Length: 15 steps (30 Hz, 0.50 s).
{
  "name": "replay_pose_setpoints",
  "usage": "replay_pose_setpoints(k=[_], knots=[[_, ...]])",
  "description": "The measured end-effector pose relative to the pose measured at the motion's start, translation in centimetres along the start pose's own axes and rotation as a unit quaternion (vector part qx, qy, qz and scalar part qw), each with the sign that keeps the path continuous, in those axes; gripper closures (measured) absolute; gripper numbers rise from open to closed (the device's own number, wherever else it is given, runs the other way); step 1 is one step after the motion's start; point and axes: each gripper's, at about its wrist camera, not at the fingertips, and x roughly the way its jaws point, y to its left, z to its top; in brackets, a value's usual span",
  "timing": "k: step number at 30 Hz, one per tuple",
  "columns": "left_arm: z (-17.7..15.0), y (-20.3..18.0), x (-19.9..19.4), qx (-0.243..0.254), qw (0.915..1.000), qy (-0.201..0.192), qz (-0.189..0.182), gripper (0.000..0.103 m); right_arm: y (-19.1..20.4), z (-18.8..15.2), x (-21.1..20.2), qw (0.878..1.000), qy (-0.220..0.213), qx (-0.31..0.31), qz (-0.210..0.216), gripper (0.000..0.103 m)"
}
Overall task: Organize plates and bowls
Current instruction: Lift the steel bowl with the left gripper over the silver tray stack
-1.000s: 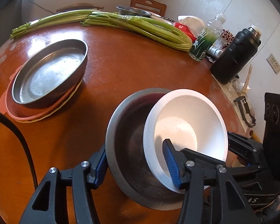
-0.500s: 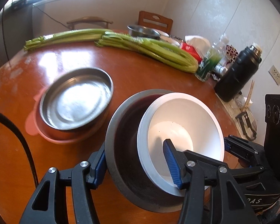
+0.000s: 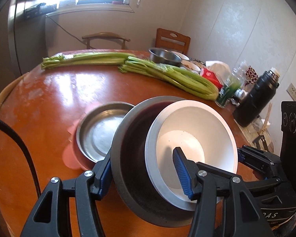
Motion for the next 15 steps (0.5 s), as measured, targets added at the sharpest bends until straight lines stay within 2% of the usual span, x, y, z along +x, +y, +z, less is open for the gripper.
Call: replay_pose_setpoints(k=[8,15], knots=[[2.1,3.6,-0.7,-0.017,0.9996,-0.018,0.016,0.046,2.4,3.4,2.4,1.0,-0.001,-0.02,0.013,0.042],[3.4,6.3,0.6,-0.033,0.9992,-0.016,0.019,0.046,3.0,4.8,5.4,0.999,0.015,-0.02,0.024,0.042]])
